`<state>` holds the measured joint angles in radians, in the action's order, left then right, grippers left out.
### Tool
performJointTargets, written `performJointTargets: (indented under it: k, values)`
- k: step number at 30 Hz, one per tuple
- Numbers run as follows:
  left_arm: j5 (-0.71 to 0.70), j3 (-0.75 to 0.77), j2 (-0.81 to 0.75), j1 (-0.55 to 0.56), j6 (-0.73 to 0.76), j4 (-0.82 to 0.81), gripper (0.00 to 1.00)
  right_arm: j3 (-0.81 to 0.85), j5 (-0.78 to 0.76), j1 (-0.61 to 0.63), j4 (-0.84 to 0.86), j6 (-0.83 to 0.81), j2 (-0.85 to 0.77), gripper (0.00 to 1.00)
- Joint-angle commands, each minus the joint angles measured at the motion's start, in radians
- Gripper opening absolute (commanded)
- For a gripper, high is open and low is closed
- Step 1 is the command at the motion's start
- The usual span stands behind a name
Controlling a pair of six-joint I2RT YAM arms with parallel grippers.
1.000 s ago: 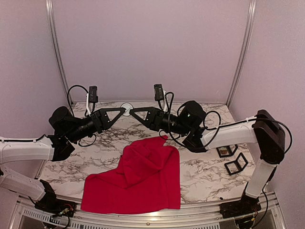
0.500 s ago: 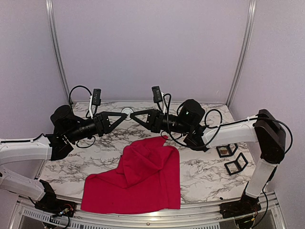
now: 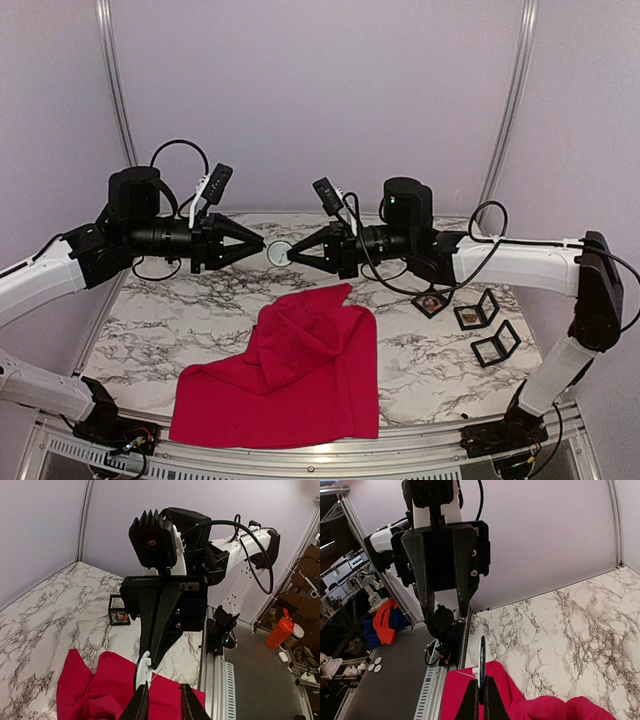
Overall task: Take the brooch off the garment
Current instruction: Pass from the left arm to the right, then pass from the right arm to the left
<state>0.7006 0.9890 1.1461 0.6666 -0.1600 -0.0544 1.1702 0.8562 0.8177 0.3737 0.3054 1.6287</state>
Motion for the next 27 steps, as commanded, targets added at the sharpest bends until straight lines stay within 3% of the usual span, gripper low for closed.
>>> performJointTargets:
  k: [1, 13, 27]
  values:
    - [0.08, 0.072, 0.067, -0.004, 0.188, 0.308, 0.22, 0.058, 0.059, -0.002, -0.238, -0.153, -0.018, 0.0]
    - [0.109, 0.11, 0.125, -0.002, 0.218, 0.339, 0.22, 0.142, 0.083, 0.018, -0.42, -0.251, 0.023, 0.0]
    - [0.141, 0.097, 0.158, 0.014, 0.188, 0.288, 0.19, 0.214, 0.068, 0.047, -0.508, -0.303, 0.072, 0.0]
